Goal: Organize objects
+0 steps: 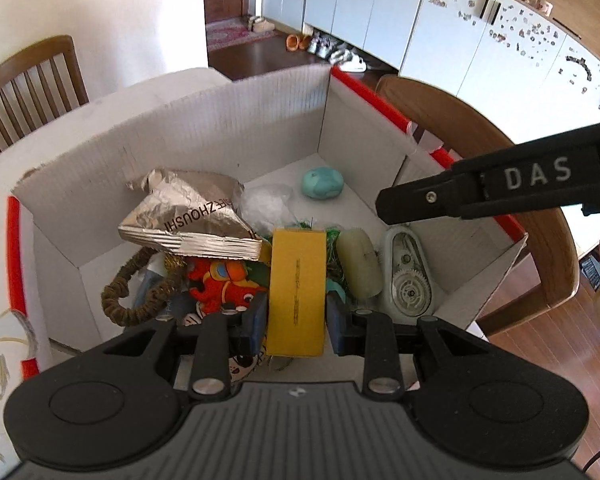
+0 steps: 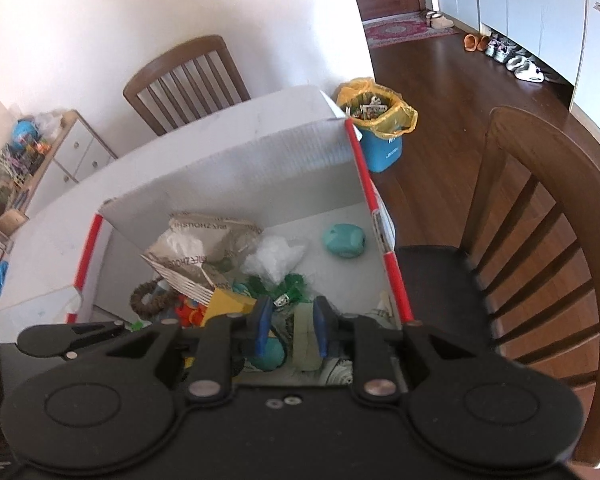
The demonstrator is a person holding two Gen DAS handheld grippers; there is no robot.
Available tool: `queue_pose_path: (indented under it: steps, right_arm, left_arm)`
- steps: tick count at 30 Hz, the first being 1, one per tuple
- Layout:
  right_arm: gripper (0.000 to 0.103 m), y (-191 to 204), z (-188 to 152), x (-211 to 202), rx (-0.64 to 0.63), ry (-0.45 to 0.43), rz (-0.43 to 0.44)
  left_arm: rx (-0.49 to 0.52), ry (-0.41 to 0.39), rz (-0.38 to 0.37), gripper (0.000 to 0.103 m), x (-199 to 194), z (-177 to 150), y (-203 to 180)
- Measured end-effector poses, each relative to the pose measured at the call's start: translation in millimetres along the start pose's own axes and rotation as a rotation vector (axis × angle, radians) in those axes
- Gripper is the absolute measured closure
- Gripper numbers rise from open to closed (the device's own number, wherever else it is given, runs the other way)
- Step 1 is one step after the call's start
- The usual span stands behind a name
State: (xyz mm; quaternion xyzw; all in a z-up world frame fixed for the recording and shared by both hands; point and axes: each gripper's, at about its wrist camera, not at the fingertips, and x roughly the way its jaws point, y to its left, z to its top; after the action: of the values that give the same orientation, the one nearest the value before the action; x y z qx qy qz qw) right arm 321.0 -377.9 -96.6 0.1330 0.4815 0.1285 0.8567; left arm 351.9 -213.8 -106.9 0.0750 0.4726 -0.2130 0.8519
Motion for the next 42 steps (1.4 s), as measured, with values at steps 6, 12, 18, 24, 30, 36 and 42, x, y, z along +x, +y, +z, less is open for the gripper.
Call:
queue_pose_path:
  steps: [6, 12, 18, 24, 30, 36, 42]
  right_arm:
    - [0.079, 4, -6, -21, -0.002, -0.039, 0.036]
    - [0.078, 13, -16, -38, -0.009, -0.072, 0.06]
    - [0.077, 31, -30, -63, -0.057, -0.135, 0.079]
    - [0.072, 48, -45, -84, -0.073, -0.2, 0.099]
    - [0.052, 74, -62, -97, -0.132, -0.252, 0.086]
    - [0.039, 95, -77, -106, -0.178, -0.292, 0.087]
    - [0.02, 107, -87, -108, -0.19, -0.33, 0.084]
  left_arm:
    - [-0.009, -0.07, 0.022, 0.07, -25, -2, 0]
    - [-0.029, -0.134, 0.024, 0.043, -50, -8, 9]
    - [-0.02, -0.213, 0.034, 0.041, -89, -17, 15]
    - [0.017, -0.292, 0.056, 0.036, -126, -32, 20]
    - [0.009, -0.32, 0.068, 0.028, -152, -46, 33]
    - [-0.016, -0.333, 0.077, 0.024, -168, -59, 50]
    - [-0.04, -0.359, 0.06, 0.018, -183, -72, 63]
